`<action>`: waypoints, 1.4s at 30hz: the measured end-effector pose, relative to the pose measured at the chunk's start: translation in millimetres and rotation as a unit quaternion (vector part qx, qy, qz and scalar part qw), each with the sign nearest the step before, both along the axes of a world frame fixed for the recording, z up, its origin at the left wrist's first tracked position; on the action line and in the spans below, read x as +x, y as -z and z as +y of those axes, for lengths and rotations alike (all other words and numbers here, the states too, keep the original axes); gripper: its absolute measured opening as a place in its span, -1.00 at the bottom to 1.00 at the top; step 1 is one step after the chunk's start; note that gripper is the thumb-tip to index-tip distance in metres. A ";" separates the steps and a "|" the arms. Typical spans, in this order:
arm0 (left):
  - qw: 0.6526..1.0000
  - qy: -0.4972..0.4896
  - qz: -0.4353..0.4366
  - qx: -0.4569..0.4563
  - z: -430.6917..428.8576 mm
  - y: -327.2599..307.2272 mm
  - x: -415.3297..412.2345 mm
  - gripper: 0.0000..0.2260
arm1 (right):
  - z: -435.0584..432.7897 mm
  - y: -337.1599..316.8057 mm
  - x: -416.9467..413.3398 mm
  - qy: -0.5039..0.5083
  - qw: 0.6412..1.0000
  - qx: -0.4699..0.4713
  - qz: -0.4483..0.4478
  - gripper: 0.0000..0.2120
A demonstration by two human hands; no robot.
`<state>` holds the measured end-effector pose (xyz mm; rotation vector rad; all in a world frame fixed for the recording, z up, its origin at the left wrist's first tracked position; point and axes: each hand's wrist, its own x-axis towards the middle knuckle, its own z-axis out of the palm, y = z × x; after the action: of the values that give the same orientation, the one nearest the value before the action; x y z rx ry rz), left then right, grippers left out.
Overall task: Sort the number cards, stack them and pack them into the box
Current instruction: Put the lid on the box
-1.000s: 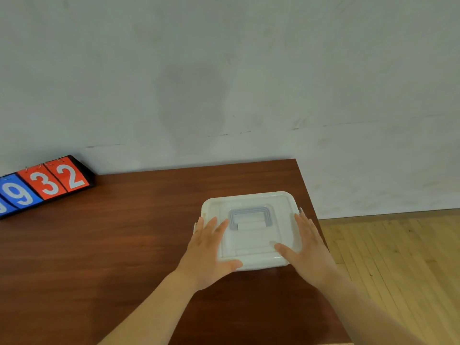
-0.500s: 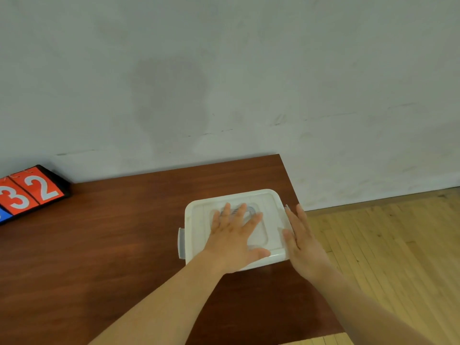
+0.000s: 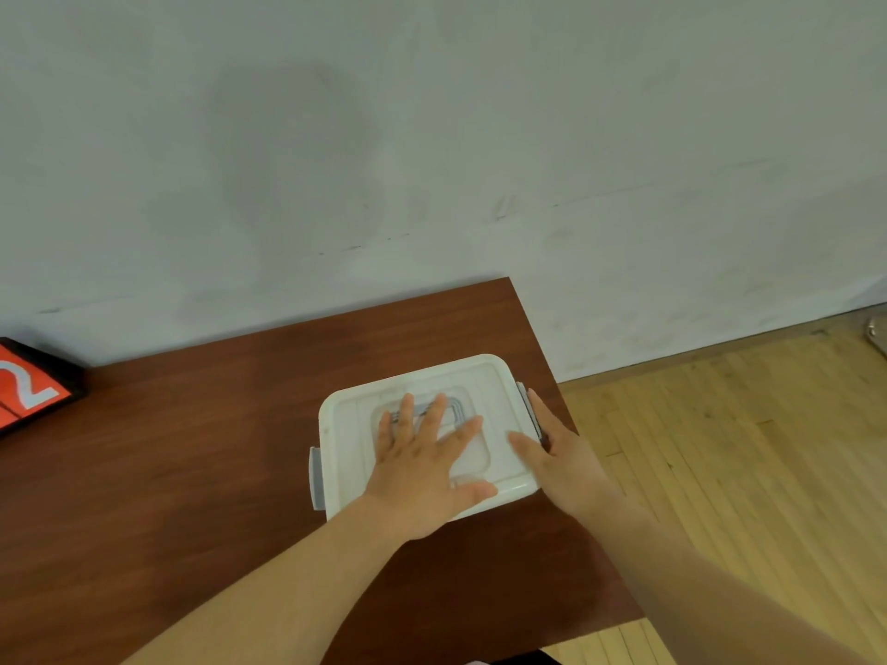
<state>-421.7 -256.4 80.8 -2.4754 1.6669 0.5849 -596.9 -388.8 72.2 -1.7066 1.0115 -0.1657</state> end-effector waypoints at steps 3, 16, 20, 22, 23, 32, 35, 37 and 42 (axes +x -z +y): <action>1.000 -0.005 0.004 0.002 0.0 0.0 -0.2 -0.25 | 0.5 -3.1 2.4 -0.010 0.999 -0.032 0.022 -0.43; 0.999 0.000 0.038 -0.010 1.4 -1.5 2.3 -0.27 | 1.0 -8.1 6.2 -0.067 0.985 -0.129 0.090 -0.44; 0.983 -0.089 0.073 -0.144 21.9 -11.9 18.9 -0.37 | 1.6 -21.0 21.2 -0.084 0.948 -0.250 0.179 -0.34; 0.955 -0.198 0.031 -0.218 45.3 -9.6 33.4 -0.38 | 7.7 -30.4 40.2 -0.130 0.929 -0.309 0.154 -0.30; 0.936 -0.266 0.031 -0.230 58.0 -8.3 40.8 -0.35 | 12.4 -32.9 51.8 -0.167 0.917 -0.335 0.139 -0.30; 0.636 -0.580 0.434 -0.265 109.0 16.8 50.8 -0.17 | 47.7 -7.9 131.9 -0.378 0.813 -0.402 0.185 -0.21; 0.659 -0.562 0.409 -0.286 106.7 20.5 48.0 -0.23 | 48.6 -1.7 135.6 -0.381 0.806 -0.401 0.211 -0.21; 0.693 -0.546 0.373 -0.286 104.0 19.6 48.9 -0.27 | 49.8 0.1 140.3 -0.373 0.807 -0.400 0.223 -0.21; 0.780 -0.483 0.285 -0.278 102.8 16.8 54.4 -0.39 | 52.7 -0.3 149.0 -0.359 0.805 -0.406 0.241 -0.21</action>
<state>-367.2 -153.6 64.0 -3.8517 0.4570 1.1389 -447.9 -336.2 72.5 -2.9215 0.5642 0.4204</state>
